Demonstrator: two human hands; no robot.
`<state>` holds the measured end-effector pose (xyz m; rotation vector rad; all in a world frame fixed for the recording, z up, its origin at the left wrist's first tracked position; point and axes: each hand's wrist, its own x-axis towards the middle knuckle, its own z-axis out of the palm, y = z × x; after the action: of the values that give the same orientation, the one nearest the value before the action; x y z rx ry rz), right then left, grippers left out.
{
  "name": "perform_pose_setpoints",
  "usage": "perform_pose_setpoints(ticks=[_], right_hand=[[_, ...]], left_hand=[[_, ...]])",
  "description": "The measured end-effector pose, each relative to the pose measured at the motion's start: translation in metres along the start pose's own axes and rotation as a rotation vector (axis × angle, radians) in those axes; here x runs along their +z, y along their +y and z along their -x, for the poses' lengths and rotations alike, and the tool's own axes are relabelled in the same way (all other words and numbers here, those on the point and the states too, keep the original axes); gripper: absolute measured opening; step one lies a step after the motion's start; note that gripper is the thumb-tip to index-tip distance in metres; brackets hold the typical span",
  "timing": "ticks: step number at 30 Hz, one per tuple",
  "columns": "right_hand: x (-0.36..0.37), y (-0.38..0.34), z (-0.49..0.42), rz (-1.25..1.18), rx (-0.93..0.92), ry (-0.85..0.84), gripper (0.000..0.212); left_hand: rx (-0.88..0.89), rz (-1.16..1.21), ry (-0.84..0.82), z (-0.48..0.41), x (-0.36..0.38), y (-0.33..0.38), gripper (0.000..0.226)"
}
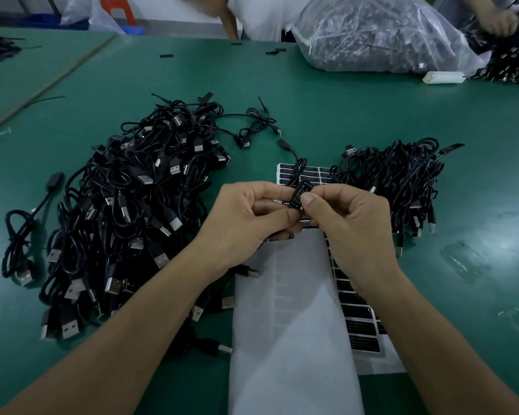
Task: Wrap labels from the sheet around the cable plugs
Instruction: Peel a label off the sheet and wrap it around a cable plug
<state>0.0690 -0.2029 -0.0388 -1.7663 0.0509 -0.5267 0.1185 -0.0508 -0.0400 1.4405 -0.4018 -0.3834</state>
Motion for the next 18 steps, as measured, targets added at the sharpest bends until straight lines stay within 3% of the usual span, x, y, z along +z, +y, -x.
perform_pose_setpoints(ticks=[18], right_hand=[[0.0006, -0.0018, 0.0005, 0.039, -0.044, 0.012, 0.028]], left_hand=[[0.010, -0.018, 0.008, 0.0004, 0.0006, 0.0009, 0.018]])
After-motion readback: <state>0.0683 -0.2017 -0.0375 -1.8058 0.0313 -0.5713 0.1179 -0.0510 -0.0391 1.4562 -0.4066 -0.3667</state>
